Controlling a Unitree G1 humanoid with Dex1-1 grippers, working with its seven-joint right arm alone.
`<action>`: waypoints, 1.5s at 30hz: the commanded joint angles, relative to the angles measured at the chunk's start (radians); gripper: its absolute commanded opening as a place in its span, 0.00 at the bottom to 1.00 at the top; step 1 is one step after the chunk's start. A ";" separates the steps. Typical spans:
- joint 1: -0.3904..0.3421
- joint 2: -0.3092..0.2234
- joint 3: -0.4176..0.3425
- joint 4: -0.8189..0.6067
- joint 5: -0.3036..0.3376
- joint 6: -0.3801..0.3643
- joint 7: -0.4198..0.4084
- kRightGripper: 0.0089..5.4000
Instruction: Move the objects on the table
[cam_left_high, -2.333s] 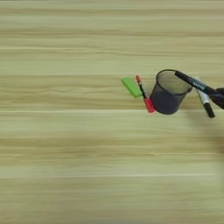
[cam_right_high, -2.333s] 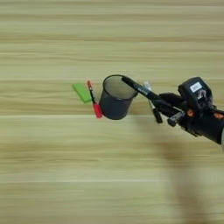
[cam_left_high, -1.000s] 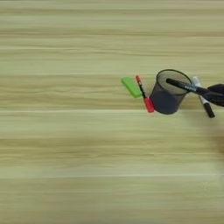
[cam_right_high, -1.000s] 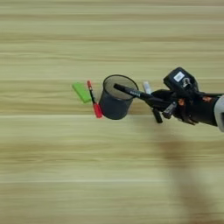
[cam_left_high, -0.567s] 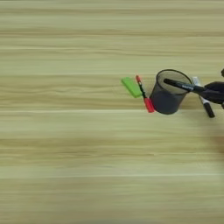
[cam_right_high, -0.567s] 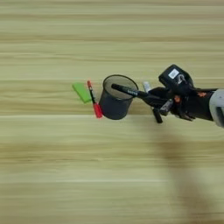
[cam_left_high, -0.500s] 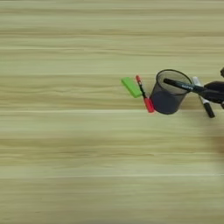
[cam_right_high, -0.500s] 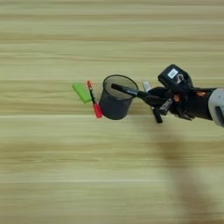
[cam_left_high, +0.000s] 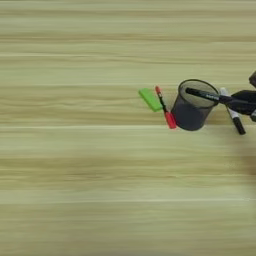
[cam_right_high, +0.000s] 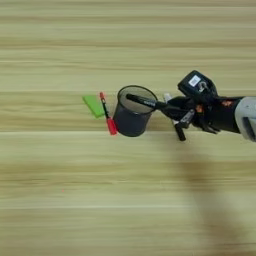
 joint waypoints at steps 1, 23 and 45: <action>-0.066 -0.045 -0.027 -0.021 -0.013 -0.038 -0.018 0.20; -0.074 -0.028 -0.048 -0.040 -0.003 -0.026 -0.030 0.69; 0.139 0.214 -0.222 -0.443 0.146 0.020 -0.176 0.99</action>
